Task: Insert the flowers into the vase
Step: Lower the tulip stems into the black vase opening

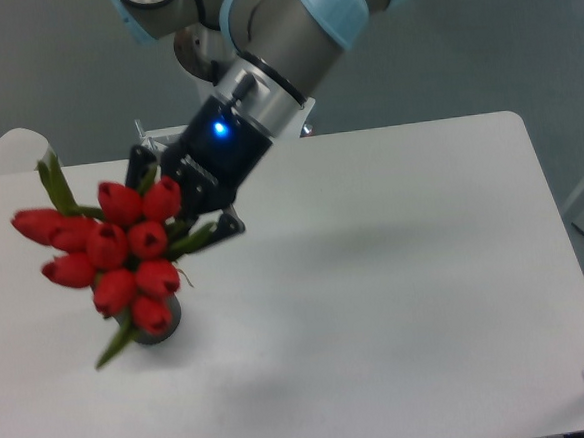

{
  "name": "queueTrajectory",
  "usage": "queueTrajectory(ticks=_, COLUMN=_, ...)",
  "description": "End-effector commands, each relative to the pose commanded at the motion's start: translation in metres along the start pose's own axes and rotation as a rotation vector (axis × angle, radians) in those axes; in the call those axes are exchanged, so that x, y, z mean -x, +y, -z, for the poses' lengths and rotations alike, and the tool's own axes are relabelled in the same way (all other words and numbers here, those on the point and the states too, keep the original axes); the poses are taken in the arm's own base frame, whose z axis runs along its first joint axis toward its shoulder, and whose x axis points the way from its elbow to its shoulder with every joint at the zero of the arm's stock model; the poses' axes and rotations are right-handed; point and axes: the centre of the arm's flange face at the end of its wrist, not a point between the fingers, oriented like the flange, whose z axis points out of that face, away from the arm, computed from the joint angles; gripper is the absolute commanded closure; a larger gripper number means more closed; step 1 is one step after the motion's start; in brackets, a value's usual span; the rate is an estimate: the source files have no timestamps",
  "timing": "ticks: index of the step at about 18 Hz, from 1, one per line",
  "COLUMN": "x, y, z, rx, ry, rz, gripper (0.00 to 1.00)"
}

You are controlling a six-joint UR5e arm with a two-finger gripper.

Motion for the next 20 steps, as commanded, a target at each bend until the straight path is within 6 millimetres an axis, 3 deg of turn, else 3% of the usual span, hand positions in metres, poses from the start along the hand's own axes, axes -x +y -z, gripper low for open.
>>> queueTrajectory(ticks=3, x=-0.02, y=0.003, z=-0.002, rx=0.003, ry=0.014, rz=-0.022, gripper=0.67)
queueTrajectory(ticks=8, x=-0.043, y=0.024, z=-0.028, rx=0.025, ry=0.076, rz=-0.087, gripper=0.67)
queueTrajectory(ticks=20, x=-0.048, y=0.03, z=-0.047, rx=0.036, ry=0.113, rz=-0.089, gripper=0.67)
